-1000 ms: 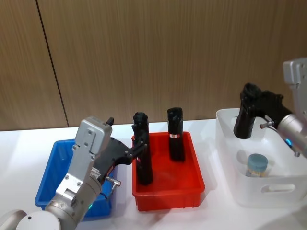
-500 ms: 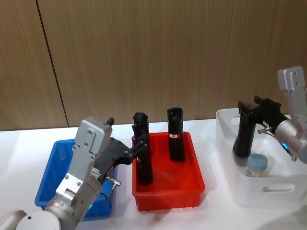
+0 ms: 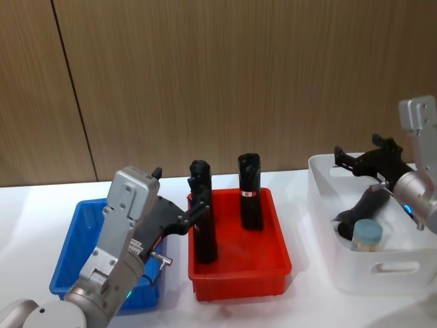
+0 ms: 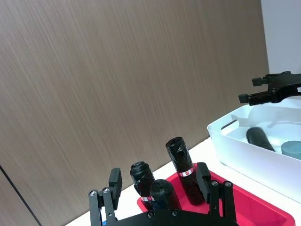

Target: Pick the cotton swabs from the blue box and place them into the white box.

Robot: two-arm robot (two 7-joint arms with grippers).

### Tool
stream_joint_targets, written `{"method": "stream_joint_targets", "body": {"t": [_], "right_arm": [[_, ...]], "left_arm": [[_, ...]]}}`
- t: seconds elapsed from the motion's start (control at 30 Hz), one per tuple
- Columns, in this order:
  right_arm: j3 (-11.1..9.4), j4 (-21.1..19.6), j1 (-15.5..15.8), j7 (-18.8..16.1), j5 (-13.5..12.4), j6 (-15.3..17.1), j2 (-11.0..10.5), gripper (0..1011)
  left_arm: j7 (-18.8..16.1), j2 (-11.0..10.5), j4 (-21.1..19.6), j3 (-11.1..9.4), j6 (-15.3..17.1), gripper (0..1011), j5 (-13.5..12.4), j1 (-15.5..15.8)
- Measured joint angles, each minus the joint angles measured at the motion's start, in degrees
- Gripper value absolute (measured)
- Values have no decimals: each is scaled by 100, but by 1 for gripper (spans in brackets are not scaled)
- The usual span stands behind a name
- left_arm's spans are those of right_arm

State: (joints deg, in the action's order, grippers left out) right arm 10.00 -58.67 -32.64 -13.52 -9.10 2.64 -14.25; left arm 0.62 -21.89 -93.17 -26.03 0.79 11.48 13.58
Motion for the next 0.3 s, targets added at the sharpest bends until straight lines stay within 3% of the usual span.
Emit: {"method": "stream_joint_targets", "body": {"t": [0.3], "right_arm": [[-24, -130, 76, -19, -51, -17, -24, 1002]], "left_arm": [[0, 0, 0, 0, 0, 1004, 0, 0]]}}
